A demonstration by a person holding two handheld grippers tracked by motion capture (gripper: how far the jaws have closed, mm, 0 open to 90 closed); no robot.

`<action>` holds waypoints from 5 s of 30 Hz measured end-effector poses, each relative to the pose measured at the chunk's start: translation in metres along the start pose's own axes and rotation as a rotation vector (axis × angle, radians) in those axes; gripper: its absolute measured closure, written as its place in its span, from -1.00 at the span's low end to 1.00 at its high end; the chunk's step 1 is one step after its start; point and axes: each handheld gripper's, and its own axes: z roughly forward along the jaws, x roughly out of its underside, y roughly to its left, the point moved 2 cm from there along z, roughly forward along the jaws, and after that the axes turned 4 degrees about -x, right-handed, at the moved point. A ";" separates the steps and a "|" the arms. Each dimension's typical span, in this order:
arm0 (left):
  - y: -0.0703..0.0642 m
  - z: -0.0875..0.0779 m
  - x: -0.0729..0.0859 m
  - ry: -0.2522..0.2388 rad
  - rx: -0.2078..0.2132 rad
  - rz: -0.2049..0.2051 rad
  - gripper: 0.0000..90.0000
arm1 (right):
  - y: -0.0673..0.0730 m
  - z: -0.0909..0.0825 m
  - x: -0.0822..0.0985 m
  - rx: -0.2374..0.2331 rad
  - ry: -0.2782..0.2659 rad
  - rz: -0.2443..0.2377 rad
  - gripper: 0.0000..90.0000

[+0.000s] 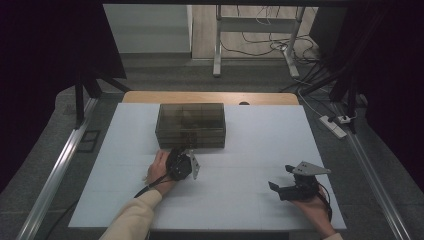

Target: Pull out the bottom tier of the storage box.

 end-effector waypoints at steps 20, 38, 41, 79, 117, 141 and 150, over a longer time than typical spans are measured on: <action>0.000 0.005 -0.003 0.004 -0.037 -0.007 0.24 | 0.000 0.000 0.000 0.002 -0.001 -0.001 -0.84; 0.000 0.012 -0.003 0.007 -0.052 -0.009 0.32 | 0.000 0.000 0.000 0.004 0.000 0.001 -0.84; -0.001 0.013 -0.004 0.008 -0.055 -0.004 0.33 | 0.000 0.000 0.000 0.004 0.001 0.000 -0.84; -0.005 0.024 -0.007 0.042 -0.076 0.022 0.53 | 0.000 -0.001 0.000 0.004 -0.002 0.000 -0.84; -0.008 0.026 -0.006 0.042 -0.130 0.067 0.64 | -0.001 -0.002 0.000 0.012 -0.003 0.003 -0.84; -0.011 0.026 -0.006 0.041 -0.160 0.121 0.74 | 0.000 -0.002 0.000 0.011 -0.005 0.004 -0.84; -0.012 0.026 -0.005 0.040 -0.168 0.131 0.75 | -0.001 -0.003 0.000 0.011 -0.006 0.004 -0.84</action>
